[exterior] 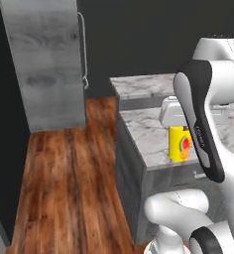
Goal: There is a tray on the dining counter. Grab the cup, mug, and pitcher and place them on the tray. The pitcher may be placed next to the tray if it cannot fit the tray.
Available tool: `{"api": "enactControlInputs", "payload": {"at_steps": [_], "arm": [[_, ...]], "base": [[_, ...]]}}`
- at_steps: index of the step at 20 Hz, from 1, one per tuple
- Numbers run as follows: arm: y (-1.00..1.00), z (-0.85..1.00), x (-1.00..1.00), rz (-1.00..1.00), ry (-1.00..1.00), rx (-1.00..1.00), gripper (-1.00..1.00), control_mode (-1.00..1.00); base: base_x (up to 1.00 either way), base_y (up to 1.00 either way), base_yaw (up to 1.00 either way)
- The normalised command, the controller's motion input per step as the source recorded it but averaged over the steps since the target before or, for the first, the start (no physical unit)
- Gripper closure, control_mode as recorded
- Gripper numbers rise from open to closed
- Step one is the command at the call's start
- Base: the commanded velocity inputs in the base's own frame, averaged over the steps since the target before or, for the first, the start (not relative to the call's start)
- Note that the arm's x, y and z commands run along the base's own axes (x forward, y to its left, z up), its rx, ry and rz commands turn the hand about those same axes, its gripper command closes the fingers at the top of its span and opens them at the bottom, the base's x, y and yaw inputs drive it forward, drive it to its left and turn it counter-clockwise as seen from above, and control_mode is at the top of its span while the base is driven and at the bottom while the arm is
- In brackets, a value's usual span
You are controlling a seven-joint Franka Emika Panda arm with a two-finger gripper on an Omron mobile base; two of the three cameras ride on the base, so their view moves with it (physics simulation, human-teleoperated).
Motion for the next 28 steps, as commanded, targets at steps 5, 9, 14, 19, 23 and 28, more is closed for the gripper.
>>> {"api": "enactControlInputs", "payload": {"at_steps": [5,9,14,19,23,28], "arm": [[0.00,0.00,0.00,0.00,0.00,0.00,1.00,1.00],[0.00,0.00,0.00,0.00,0.00,0.00,1.00,1.00],[0.00,0.00,0.00,0.00,0.00,0.00,1.00,1.00],[0.00,0.00,0.00,0.00,0.00,0.00,1.00,1.00],[0.00,0.00,0.00,0.00,0.00,0.00,1.00,1.00],[0.00,0.00,0.00,0.00,0.00,0.00,1.00,1.00]], "base": [[0.19,1.00,0.08],[0.57,0.90,0.04],[0.93,0.27,0.00],[1.00,0.00,-0.03],[1.00,0.00,-0.03],[1.00,0.00,-0.02]]}}
